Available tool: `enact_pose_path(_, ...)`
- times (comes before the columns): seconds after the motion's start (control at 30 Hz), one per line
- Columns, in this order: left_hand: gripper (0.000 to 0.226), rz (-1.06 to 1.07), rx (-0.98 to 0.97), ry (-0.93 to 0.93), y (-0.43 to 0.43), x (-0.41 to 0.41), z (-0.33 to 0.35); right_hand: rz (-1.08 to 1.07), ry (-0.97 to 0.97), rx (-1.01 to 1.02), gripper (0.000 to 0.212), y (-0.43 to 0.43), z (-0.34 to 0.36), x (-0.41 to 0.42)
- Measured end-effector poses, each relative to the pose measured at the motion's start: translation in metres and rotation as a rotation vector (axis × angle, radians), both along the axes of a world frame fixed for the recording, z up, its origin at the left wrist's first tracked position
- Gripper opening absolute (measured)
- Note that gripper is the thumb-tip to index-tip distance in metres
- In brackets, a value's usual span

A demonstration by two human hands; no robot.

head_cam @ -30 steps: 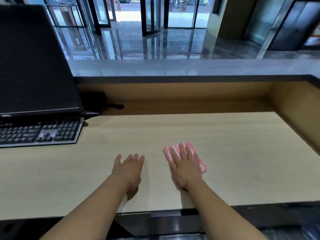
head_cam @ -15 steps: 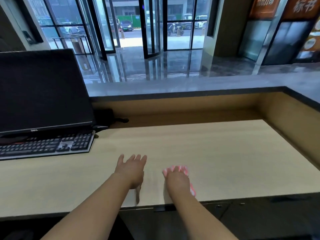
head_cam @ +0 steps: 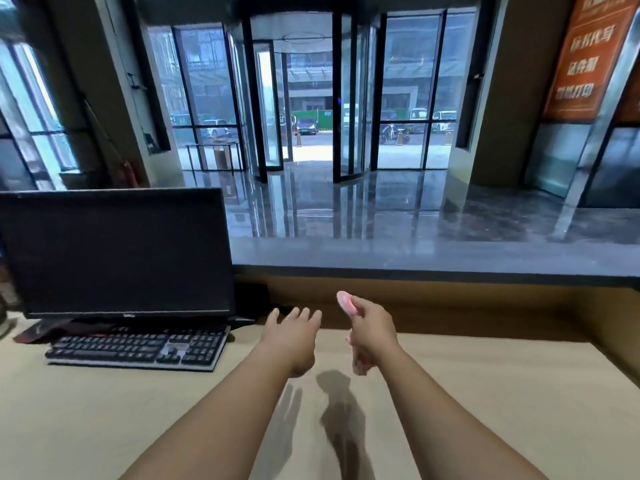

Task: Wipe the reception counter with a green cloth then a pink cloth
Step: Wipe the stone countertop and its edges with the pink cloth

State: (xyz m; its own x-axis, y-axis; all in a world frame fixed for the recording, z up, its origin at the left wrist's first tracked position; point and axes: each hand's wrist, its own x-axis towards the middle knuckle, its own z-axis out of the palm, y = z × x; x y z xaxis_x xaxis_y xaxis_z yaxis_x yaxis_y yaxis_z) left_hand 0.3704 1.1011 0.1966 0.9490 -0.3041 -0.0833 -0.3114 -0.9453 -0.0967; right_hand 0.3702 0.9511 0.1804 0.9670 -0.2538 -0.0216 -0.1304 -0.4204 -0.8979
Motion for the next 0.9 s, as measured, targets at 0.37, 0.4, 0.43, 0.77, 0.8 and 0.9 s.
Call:
enact_pose_path(0.37, 0.062, 0.228, -0.122, -0.051, 0.012, 0.106, -0.002, 0.338, -0.211, -0.713, 0.047, 0.023, 0.046, 0.156)
enact_pose_path(0.4, 0.061, 0.250, -0.128, -0.047, 0.014, 0.110, -0.005, 0.395, -0.140, -0.731, 0.049, 0.028, 0.045, 0.169)
enact_pose_path(0.43, 0.061, 0.283, -0.131, -0.050, 0.021, 0.120, -0.009, 0.468, -0.073, -0.766, 0.051, 0.039, 0.040, 0.191)
enact_pose_path(0.77, 0.064, 0.269, -0.199, -0.101, 0.045, 0.164, -0.014, 0.863, -0.265, -1.345, 0.063, 0.103, 0.011, 0.287)
enact_pose_path(0.8, 0.064, 0.272, -0.206, -0.096, 0.045, 0.170, -0.015, 0.875, -0.261, -1.332, 0.062, 0.102, 0.012, 0.293)
enact_pose_path(0.9, 0.063, 0.256, -0.214, -0.094, 0.045, 0.184, -0.015, 0.845, -0.149, -1.238, 0.056, 0.098, 0.015, 0.310)
